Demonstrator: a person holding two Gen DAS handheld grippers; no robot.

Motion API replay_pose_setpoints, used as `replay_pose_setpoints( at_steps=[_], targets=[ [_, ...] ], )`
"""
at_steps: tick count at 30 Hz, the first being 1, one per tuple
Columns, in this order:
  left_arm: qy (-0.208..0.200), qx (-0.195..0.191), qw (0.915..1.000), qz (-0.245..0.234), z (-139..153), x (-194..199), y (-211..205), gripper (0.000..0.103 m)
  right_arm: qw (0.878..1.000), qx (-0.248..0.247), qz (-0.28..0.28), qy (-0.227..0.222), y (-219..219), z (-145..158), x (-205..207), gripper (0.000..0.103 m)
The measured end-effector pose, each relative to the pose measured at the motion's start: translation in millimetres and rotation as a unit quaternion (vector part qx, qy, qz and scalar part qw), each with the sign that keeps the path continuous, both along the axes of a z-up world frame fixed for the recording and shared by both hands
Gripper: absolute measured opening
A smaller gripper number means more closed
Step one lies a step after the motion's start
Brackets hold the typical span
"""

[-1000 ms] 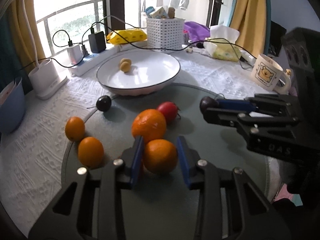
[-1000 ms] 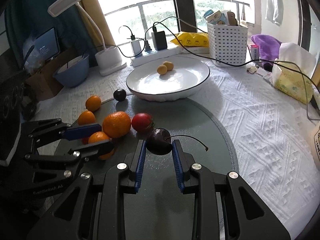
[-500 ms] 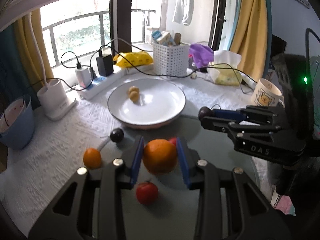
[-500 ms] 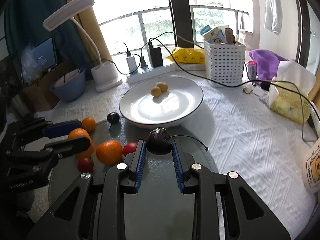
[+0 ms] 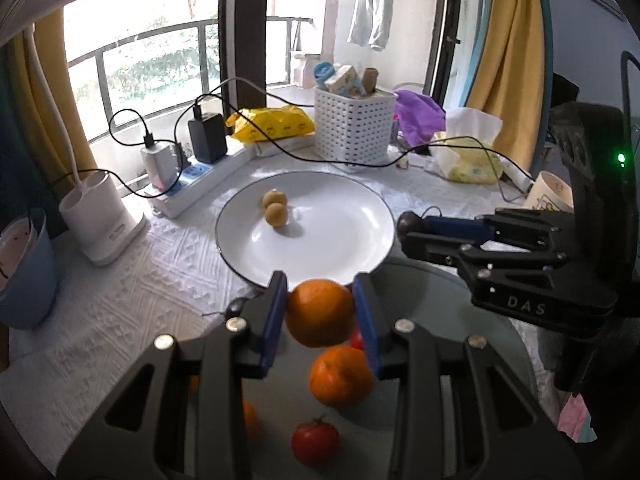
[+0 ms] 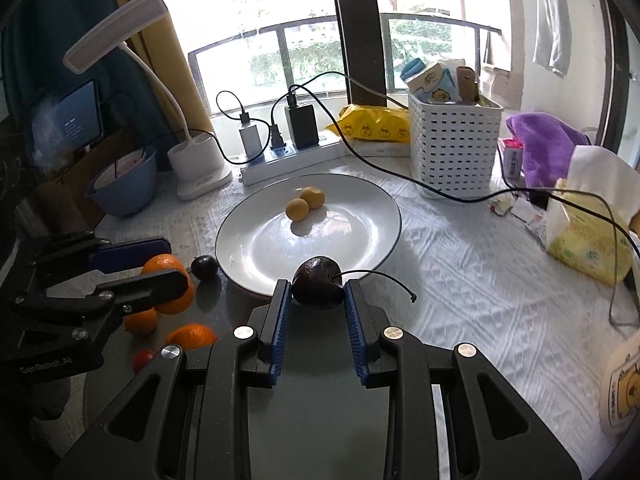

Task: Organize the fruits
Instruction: 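Place the cherry on the white plate with the right tool while the left tool places the orange, then move the right tool to an orange while the left tool moves to another orange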

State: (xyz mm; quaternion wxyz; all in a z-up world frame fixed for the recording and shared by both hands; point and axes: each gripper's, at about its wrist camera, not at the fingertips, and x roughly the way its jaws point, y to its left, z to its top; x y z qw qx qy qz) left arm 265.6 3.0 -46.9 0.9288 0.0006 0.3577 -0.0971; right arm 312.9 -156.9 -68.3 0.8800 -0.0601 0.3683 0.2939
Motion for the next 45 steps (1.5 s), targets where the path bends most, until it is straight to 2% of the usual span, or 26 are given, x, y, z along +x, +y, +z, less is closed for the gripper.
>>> replay_pose_setpoints(
  at_steps=[13,21,29,32,45],
  targets=[
    [0.007,-0.006,0.9999,0.012,-8,38,15,0.035,1.000,0.002,-0.011,0.013,9,-7,33,0.029],
    [0.008,-0.007,0.9998,0.016,-12,49,19,0.035,1.000,0.001,-0.021,0.018,6,-9,37,0.029],
    [0.014,-0.015,0.9997,0.011,-12,54,21,0.036,0.999,0.002,-0.026,0.017,3,-7,33,0.029],
    [0.010,-0.017,0.9997,0.013,-9,53,23,0.049,1.000,0.001,-0.027,0.014,2,-5,31,0.029],
    [-0.007,-0.019,0.9996,0.021,4,29,30,0.049,1.000,0.001,-0.023,0.004,5,6,12,0.029]
  ],
)
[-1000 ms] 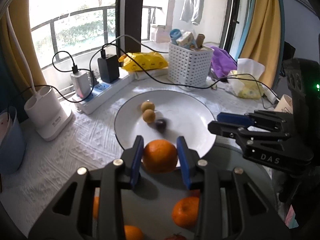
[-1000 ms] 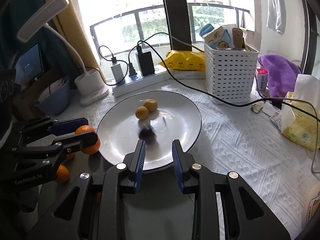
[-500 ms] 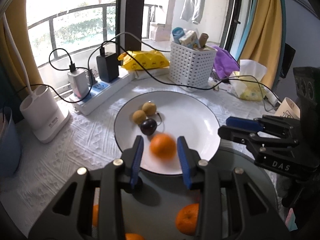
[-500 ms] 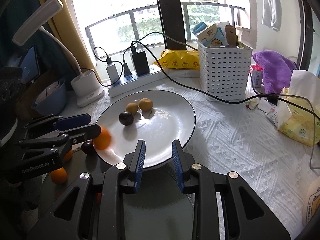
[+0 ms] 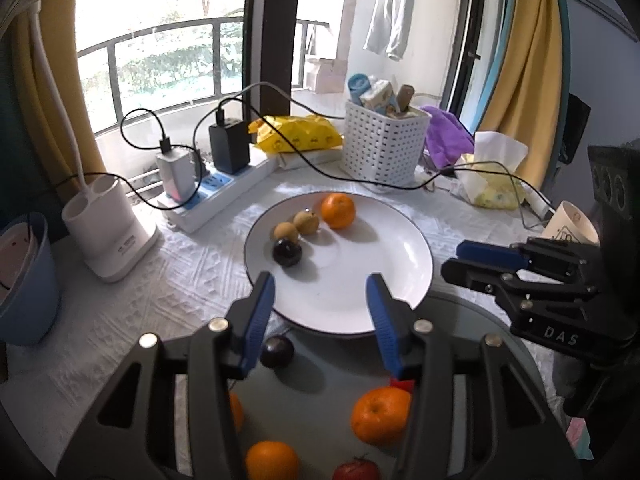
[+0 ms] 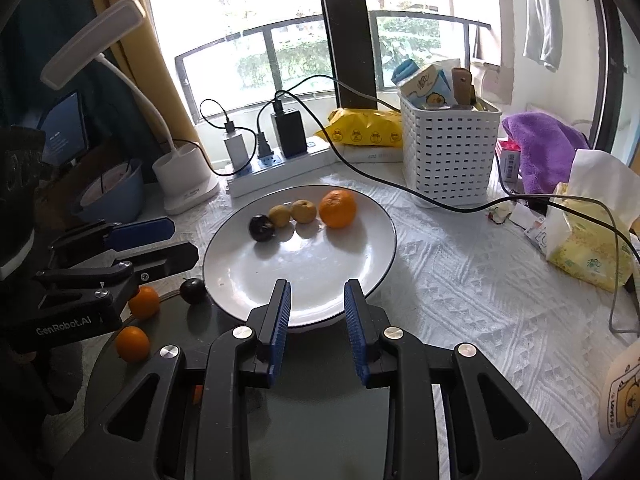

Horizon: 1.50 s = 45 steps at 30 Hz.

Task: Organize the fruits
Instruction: 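Move the right tool to an orange while the left tool moves to another orange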

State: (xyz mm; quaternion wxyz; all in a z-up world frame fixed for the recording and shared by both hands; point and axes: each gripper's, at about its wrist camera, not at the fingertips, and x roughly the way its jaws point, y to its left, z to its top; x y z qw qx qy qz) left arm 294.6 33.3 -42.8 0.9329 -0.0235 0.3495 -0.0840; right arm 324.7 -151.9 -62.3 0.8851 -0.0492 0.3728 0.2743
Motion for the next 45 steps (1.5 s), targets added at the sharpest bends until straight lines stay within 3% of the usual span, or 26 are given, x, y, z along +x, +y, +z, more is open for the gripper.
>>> replay_pose_setpoints(
  at_steps=[24,42,45],
  targets=[
    [-0.015,-0.015,0.9993,0.031,2,-67,26,0.049,1.000,-0.009,0.021,-0.014,20,9,-54,0.030],
    [0.018,-0.033,0.9980,0.052,-35,-103,47,0.049,0.998,-0.026,0.049,0.009,48,-13,-84,0.030],
    [0.025,-0.035,0.9977,0.052,-41,-103,48,0.049,0.998,-0.029,0.054,0.015,54,-18,-84,0.035]
  ],
)
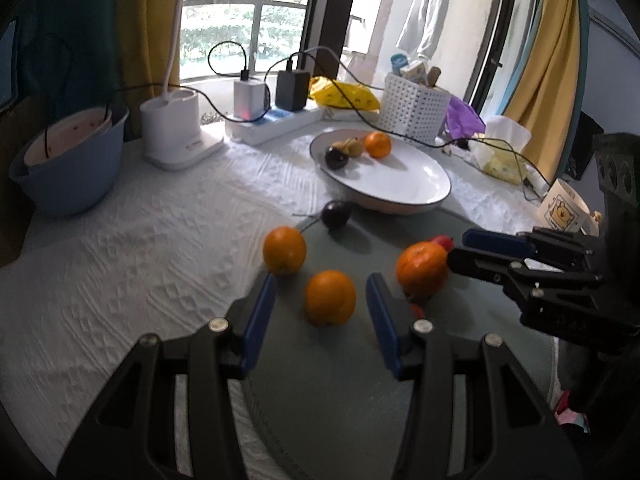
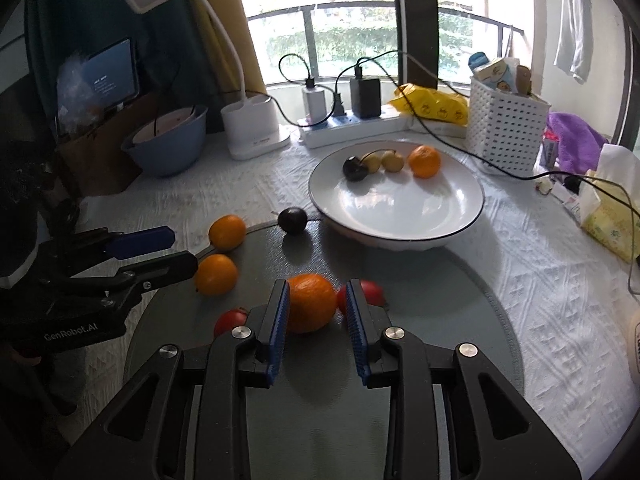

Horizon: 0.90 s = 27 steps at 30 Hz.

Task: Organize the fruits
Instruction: 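Move the right tool to an orange while the left tool moves to another orange, then grasp an orange with the right tool while the left tool grasps another orange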

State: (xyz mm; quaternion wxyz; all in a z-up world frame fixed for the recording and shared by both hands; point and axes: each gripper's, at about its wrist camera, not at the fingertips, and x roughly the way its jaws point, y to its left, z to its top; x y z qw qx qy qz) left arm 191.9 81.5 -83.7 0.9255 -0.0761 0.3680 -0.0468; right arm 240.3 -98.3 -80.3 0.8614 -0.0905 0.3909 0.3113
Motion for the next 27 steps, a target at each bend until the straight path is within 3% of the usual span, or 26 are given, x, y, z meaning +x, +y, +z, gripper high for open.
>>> replay_pose_setpoints(
  at_steps=[3,25,27],
  targets=[
    [0.006,-0.002,1.0000,-0.001,-4,1,1,0.049,1.000,0.001,0.003,0.006,5,-4,1,0.040],
    [0.043,-0.005,0.9989,-0.020,-25,22,-10,0.048,1.000,-0.024,0.011,0.002,20,-20,8,0.043],
    [0.040,-0.005,0.9990,-0.019,-24,21,-9,0.039,1.000,-0.020,0.013,0.006,19,-20,9,0.044]
  ],
)
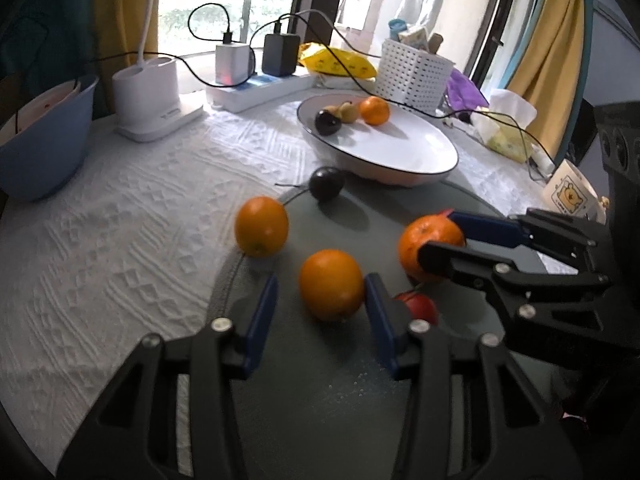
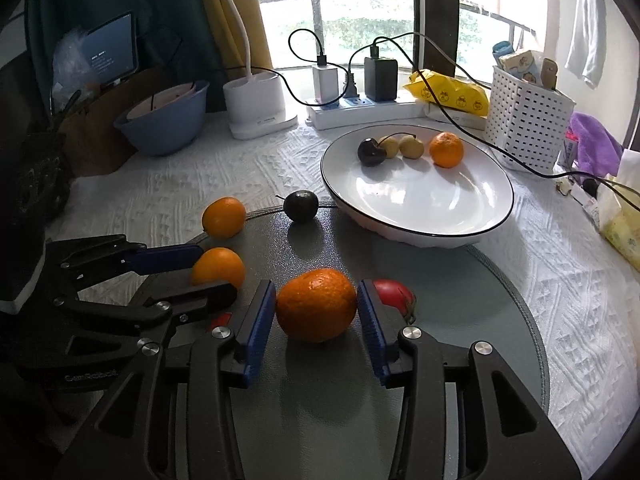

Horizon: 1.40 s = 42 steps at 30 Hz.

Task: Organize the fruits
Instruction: 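Grasp an orange with the right tool while the left tool grasps another orange, then carry the orange onto the white plate with the right tool while the left tool places its orange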

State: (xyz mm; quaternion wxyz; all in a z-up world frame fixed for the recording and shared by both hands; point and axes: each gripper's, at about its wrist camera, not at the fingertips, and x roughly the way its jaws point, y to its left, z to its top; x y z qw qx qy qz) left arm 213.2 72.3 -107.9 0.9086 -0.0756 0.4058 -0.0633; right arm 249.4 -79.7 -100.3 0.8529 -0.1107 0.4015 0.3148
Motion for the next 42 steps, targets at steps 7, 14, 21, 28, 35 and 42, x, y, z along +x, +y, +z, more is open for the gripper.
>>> replay_pose_setpoints(
  at_steps=[7,14,21,28,35,42],
  targets=[
    [-0.003,0.008,0.9999,-0.007,3,-2,-4,0.034,1.000,0.005,0.001,0.000,-3,2,-3,0.043],
    [-0.018,0.012,0.9997,-0.007,14,-7,-7,0.034,1.000,0.016,0.004,-0.014,-8,14,-8,0.043],
    [-0.032,0.020,0.9993,-0.007,28,-6,-12,0.034,0.999,0.024,-0.001,-0.026,-17,26,-5,0.043],
    [-0.039,0.028,0.9988,-0.011,39,2,-21,0.034,0.999,0.035,-0.010,-0.036,-31,36,3,0.043],
    [-0.041,0.037,0.9983,-0.021,46,13,-31,0.034,0.998,0.044,-0.026,-0.040,-48,41,17,0.043],
    [-0.039,0.046,0.9978,-0.027,49,27,-39,0.034,0.997,0.052,-0.036,-0.041,-59,42,33,0.043]
  ],
)
